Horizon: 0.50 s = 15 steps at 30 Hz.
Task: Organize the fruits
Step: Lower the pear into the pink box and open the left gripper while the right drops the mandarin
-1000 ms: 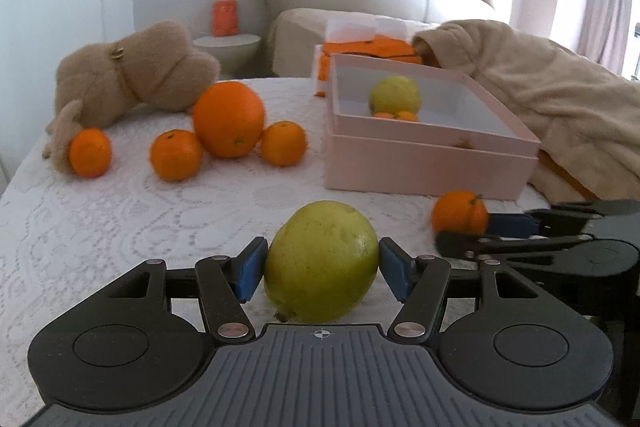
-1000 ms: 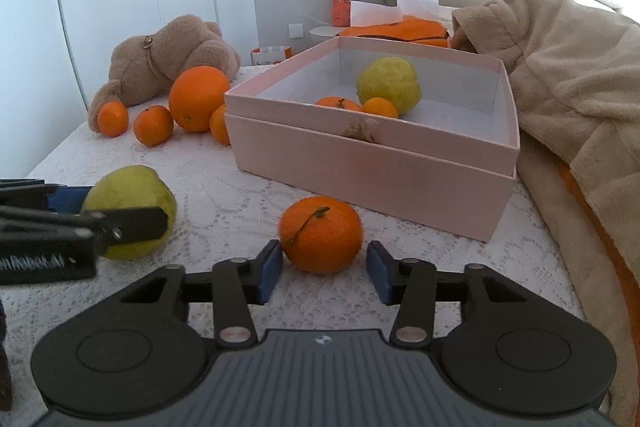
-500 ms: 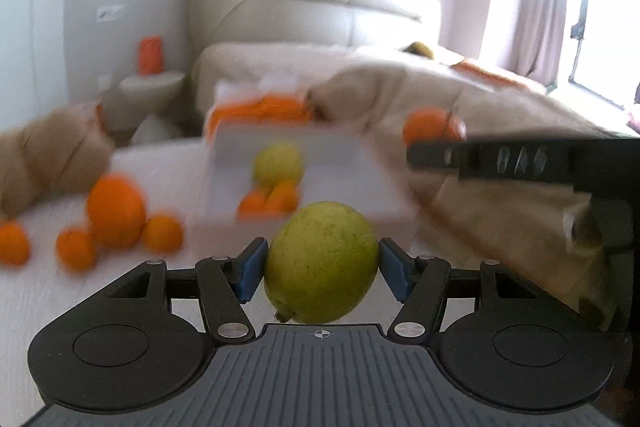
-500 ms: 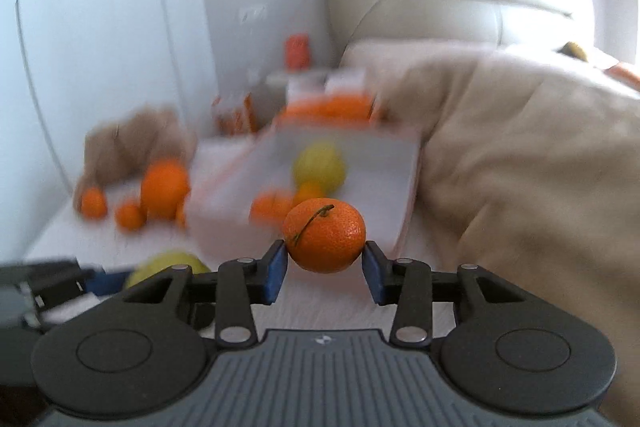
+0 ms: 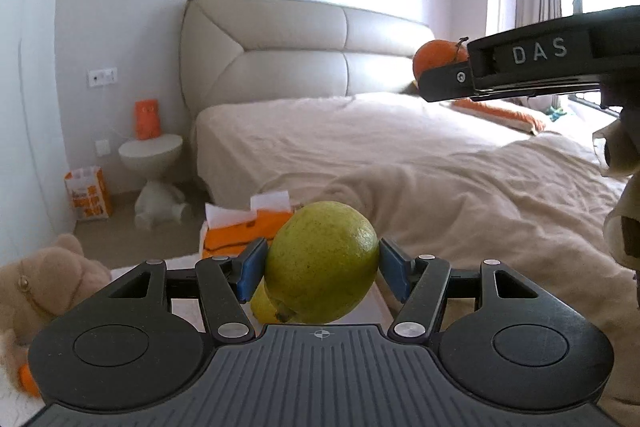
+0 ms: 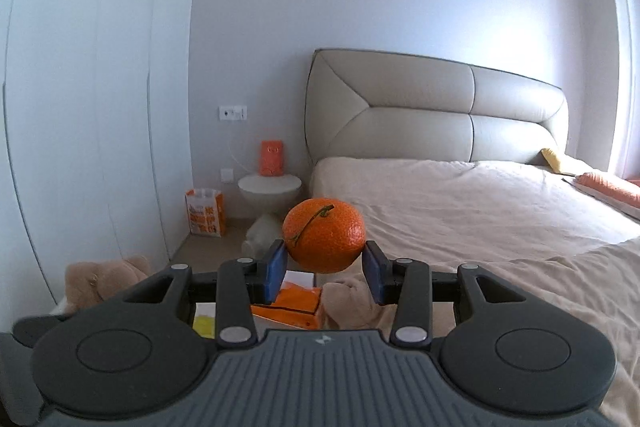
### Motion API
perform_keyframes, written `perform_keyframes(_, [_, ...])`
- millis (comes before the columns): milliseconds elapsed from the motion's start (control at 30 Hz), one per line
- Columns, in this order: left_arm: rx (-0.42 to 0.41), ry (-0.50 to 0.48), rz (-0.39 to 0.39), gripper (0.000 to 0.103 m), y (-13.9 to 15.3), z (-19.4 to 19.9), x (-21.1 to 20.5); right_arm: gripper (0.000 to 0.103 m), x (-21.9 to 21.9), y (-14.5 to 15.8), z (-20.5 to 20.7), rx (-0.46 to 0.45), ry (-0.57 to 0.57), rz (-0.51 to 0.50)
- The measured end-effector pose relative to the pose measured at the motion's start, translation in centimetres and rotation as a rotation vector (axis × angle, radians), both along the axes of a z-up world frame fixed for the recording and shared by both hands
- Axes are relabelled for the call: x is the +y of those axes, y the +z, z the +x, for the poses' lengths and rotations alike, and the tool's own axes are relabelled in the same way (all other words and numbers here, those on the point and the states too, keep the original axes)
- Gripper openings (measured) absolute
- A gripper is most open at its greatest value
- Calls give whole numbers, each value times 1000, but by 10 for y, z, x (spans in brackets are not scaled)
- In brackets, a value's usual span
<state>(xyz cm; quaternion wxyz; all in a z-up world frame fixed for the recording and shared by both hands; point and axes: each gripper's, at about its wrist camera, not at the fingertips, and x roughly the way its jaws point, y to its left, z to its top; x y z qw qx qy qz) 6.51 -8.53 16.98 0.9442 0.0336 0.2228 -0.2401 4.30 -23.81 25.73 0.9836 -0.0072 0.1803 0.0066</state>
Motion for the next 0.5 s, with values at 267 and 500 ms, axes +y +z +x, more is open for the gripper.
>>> perform_keyframes(267, [157, -20, 58, 66, -69, 41, -9, 41, -9, -62, 71, 193, 14, 85])
perform_keyframes(500, [196, -13, 84, 66, -98, 53, -10, 41, 3, -109, 104, 312, 28, 82])
